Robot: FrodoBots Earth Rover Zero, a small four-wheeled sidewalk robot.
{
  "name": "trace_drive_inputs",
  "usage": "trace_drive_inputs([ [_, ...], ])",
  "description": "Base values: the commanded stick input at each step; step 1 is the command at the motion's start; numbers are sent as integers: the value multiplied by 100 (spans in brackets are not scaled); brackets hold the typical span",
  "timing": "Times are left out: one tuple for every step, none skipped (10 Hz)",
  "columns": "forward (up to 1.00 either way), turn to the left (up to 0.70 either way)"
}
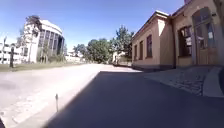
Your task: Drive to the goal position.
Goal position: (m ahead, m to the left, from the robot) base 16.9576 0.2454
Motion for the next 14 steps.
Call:
trace_drive_inputs([
  [13, 0],
  [12, 0],
  [11, 0],
  [5, 0],
  [0, 0],
  [0, 0],
  [0, 0],
  [0, 0],
  [0, 0],
  [0, 0],
  [0, 0],
  [0, 0],
  [0, 0],
  [2, 0],
])
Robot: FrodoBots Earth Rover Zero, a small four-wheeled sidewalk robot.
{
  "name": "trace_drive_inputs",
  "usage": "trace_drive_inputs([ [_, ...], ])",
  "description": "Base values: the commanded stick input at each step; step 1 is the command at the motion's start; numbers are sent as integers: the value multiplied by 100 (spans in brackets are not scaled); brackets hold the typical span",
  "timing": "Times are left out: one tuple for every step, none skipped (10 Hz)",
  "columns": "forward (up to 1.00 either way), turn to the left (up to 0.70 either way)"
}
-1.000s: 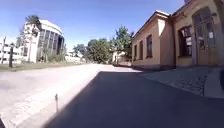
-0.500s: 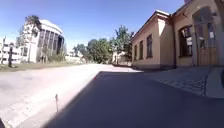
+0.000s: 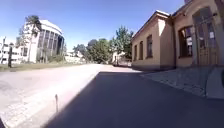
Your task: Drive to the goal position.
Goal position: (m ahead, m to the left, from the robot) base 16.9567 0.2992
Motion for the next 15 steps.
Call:
trace_drive_inputs([
  [9, 0],
  [15, 0],
  [14, 0],
  [12, 0],
  [10, 0],
  [9, 0],
  [12, 0],
  [13, 0],
  [13, 0],
  [12, 0],
  [11, 0],
  [12, 0],
  [12, 0],
  [12, 0],
  [12, 0],
])
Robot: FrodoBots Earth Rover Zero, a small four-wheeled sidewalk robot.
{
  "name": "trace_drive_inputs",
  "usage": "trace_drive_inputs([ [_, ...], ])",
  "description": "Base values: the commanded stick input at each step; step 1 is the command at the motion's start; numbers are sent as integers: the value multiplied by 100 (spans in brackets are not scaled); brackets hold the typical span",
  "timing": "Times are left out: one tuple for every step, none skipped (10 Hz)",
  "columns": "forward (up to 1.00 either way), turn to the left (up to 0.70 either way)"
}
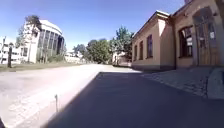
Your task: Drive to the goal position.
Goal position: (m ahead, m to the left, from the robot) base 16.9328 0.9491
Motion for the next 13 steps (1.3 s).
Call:
trace_drive_inputs([
  [12, 0],
  [15, 0],
  [19, 0],
  [23, 0],
  [27, 0],
  [31, 0],
  [36, 0],
  [40, 0],
  [44, 0],
  [48, 0],
  [52, 0],
  [57, 0],
  [60, 0],
])
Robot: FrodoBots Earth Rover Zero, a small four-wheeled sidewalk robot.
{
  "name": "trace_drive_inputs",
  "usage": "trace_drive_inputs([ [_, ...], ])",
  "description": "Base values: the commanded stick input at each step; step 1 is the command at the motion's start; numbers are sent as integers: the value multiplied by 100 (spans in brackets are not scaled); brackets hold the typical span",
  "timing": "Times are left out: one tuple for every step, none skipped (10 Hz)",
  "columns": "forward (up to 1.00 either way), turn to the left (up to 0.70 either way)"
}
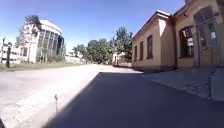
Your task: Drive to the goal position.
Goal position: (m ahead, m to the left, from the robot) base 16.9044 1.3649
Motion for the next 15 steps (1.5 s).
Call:
trace_drive_inputs([
  [60, 0],
  [60, 0],
  [60, 0],
  [60, 0],
  [60, 0],
  [60, 0],
  [60, 0],
  [60, 0],
  [60, 0],
  [60, 0],
  [60, 0],
  [60, 0],
  [60, 0],
  [60, 0],
  [60, 0],
])
